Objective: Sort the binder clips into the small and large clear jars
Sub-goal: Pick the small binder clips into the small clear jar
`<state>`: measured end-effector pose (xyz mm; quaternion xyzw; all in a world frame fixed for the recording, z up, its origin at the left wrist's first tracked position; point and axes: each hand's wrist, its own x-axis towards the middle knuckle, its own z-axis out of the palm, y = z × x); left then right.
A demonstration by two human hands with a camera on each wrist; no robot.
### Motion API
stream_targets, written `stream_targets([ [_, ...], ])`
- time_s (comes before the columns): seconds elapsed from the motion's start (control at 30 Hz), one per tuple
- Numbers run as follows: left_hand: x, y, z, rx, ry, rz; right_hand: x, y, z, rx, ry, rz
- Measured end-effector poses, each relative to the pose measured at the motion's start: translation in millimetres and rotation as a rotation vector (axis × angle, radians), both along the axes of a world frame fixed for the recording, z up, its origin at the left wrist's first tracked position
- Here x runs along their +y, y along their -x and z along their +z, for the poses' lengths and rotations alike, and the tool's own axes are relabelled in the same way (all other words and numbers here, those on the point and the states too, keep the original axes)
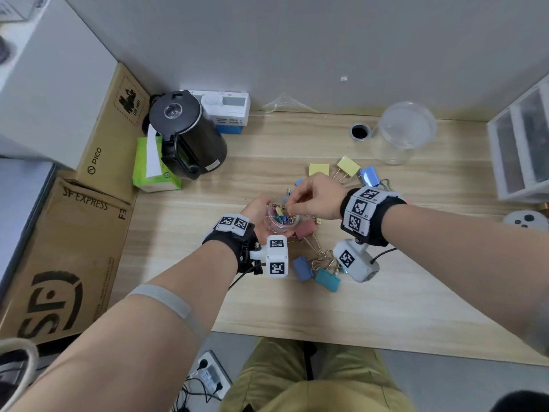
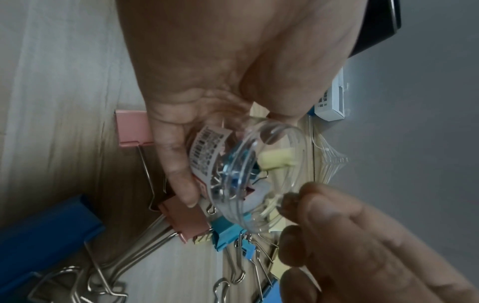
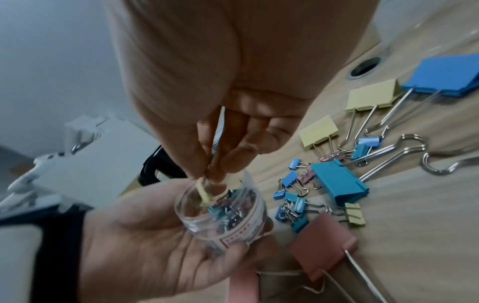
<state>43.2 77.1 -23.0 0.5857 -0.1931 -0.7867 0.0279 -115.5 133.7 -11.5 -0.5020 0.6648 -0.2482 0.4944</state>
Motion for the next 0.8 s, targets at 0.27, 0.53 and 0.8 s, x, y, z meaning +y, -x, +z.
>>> stream_targets([
  [0.27,-5,-17,-8,-0.037,0.027,-0.027,10,24,-29,0.271,-0.077,-0.101],
  [0.53,-7,-40,-20,-0.069,0.012,0.025,32,19,-54,0.622,-0.202,0.212],
  [0.8,-10,-48,-25,0.028,-0.013,0.076,26,9,-67,0.744,-0.127,0.161],
])
